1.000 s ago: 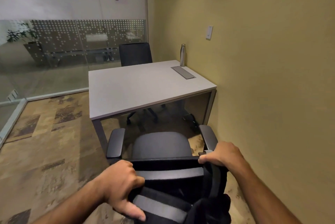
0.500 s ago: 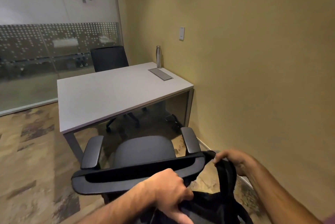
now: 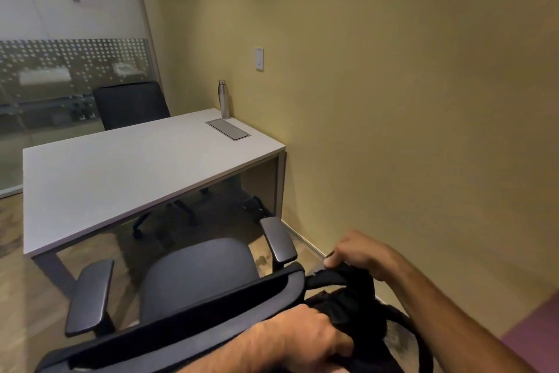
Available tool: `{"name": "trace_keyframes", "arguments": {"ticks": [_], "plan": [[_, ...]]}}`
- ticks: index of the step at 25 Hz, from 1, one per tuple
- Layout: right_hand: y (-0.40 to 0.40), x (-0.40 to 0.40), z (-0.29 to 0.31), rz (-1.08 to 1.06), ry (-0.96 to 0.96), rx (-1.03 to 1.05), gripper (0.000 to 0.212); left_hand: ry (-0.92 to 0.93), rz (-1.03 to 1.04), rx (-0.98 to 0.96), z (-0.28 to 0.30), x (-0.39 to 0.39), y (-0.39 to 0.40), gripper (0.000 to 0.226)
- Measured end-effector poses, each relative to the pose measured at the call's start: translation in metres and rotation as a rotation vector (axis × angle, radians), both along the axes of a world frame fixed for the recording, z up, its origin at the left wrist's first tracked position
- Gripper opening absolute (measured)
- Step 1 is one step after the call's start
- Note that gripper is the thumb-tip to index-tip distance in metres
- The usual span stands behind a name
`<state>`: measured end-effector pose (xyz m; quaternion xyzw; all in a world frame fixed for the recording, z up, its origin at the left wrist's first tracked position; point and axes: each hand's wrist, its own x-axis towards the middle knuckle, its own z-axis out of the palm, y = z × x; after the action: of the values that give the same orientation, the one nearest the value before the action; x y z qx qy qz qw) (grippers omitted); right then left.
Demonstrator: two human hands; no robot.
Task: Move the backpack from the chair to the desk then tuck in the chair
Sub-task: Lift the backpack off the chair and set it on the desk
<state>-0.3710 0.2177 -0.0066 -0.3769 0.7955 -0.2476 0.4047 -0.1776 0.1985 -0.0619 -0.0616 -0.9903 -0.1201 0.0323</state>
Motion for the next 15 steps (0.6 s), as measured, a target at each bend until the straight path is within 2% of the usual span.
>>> {"name": "trace_keyframes", "arguments": {"ticks": [2,4,6,7,9,11,13,15], "plan": [[0.003,-0.007,0.016,0.102,0.217,-0.002,0.044,0.131,0.036,0.168,0.015,-0.020,-0.003,0.038],[0.011,-0.020,0.033,0.197,0.413,-0.001,0.028,0.314,0.245,0.565,0.031,-0.042,-0.008,0.041],[0.018,-0.038,0.049,0.212,0.530,-0.043,0.018,0.478,0.511,0.842,0.046,-0.071,-0.017,0.045],[0.019,-0.045,0.056,0.205,0.573,-0.082,0.020,0.438,0.589,0.921,0.053,-0.084,-0.023,0.056],[0.015,-0.063,0.068,0.201,0.675,-0.184,0.031,0.218,0.545,1.094,0.061,-0.111,-0.032,0.073],[0.008,-0.083,0.077,0.251,0.794,-0.280,0.042,0.117,0.459,1.213,0.064,-0.136,-0.034,0.055],[0.003,-0.100,0.082,0.329,0.866,-0.333,0.046,0.151,0.443,1.314,0.064,-0.155,-0.035,0.024],[-0.001,-0.114,0.081,0.404,0.908,-0.351,0.048,0.209,0.427,1.387,0.061,-0.170,-0.037,0.013]]}}
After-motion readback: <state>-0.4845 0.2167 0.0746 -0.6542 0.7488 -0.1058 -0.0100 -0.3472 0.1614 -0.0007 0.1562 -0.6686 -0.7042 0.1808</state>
